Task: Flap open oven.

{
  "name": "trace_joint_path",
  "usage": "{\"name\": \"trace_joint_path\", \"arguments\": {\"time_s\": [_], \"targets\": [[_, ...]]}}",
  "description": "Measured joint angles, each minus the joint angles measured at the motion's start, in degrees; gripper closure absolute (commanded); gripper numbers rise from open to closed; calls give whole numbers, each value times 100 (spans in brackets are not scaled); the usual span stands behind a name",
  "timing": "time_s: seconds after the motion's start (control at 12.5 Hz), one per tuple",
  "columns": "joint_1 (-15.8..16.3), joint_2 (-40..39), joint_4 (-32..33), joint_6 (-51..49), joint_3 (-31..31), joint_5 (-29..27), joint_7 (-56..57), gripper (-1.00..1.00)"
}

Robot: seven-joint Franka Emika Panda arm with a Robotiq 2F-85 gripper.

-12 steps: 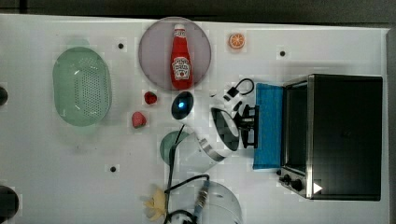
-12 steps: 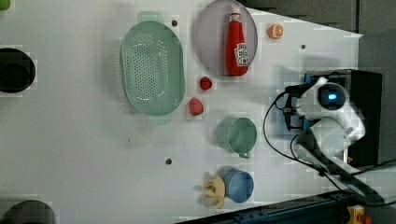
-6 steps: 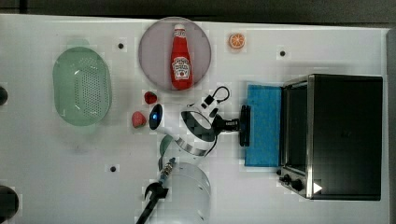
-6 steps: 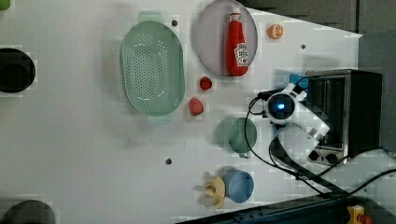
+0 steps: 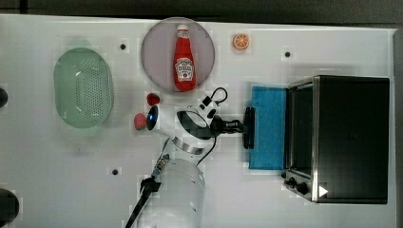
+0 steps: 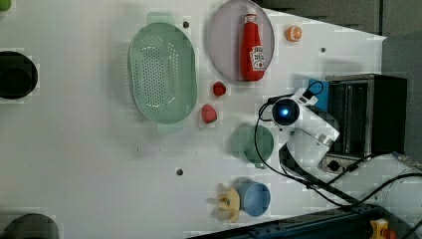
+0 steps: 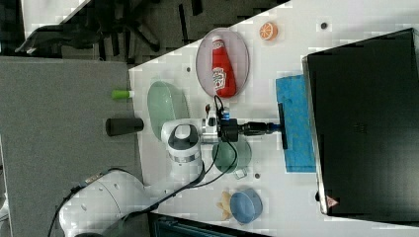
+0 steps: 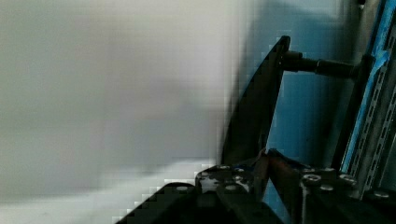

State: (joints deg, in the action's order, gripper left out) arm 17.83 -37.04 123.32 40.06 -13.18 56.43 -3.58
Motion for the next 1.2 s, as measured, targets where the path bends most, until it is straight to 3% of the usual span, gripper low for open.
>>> {"name": "trace_joint_path", "arguments": {"time_s": [0.24,0.48,0.8,1.2], "targets": [[-104,134,11,148,-16,-406,-30,65],[-180,836,0,283,-24,-1656,-57,65],[-200,2426,-168,140,-66,-3497,-59,65],[-126,3788,-269,-319,-167,-5182,-60,65]]}}
